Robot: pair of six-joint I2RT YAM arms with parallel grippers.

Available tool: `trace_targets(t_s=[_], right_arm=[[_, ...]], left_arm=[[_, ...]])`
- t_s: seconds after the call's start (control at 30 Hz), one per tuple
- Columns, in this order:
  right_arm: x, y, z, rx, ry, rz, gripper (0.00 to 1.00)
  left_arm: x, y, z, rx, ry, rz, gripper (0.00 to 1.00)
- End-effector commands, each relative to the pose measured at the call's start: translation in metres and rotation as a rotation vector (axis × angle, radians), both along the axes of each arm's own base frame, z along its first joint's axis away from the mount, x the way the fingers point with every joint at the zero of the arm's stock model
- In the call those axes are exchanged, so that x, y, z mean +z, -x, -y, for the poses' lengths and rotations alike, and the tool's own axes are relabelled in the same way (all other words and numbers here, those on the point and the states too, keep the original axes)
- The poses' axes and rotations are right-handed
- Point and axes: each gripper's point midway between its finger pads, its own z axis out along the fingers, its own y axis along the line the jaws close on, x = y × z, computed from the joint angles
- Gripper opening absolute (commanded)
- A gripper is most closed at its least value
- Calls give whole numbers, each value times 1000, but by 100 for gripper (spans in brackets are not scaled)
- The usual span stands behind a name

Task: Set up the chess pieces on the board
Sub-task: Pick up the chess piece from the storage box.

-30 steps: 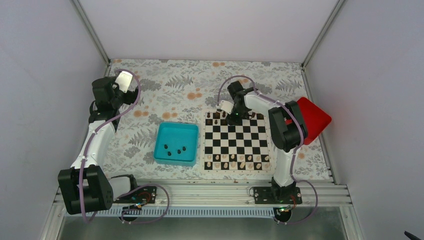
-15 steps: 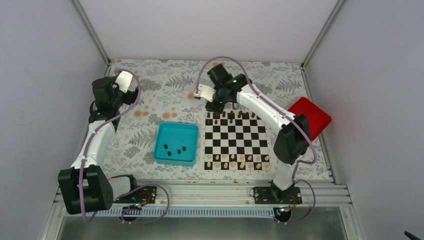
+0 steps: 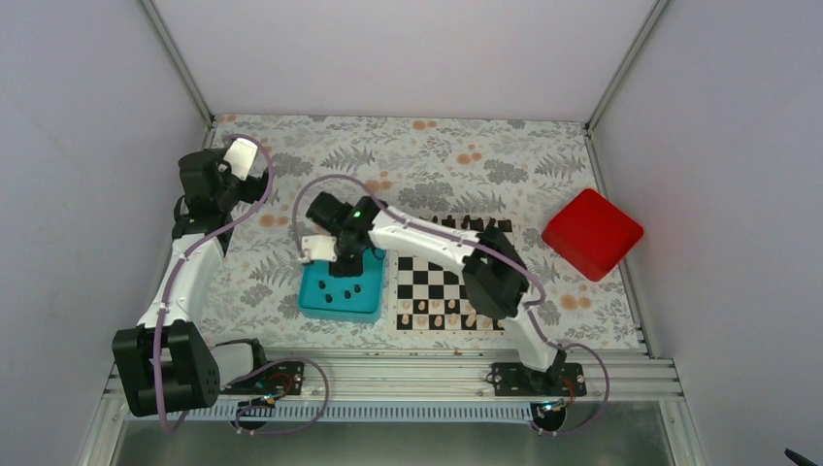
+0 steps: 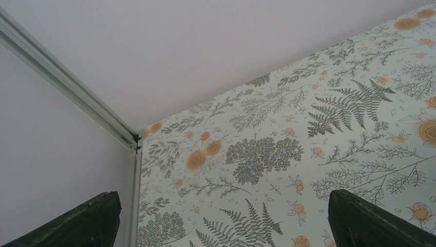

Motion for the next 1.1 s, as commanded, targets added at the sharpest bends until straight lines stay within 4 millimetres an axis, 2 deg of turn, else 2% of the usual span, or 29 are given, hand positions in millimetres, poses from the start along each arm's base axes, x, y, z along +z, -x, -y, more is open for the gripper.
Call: trace_targets(t_s=[0.0,0.13,0.33,0.9,1.07], right_arm=[[-4,12,-35,33,-62,22,44],[-22,24,-49,67,-52,21,45],[-37,24,-59,82,-38,39,47],[-65,25,-61,81,-6,16,46],[-72,25,-62,75,-9,14,40]], left_arm=[[14,1,2,-15,1,42,100],[14,1,2,-17,2,44,100],[14,1,2,-13,-2,45,100],[14,2,1,-13,-2,48,100],[12,2,2,-18,2,44,100]])
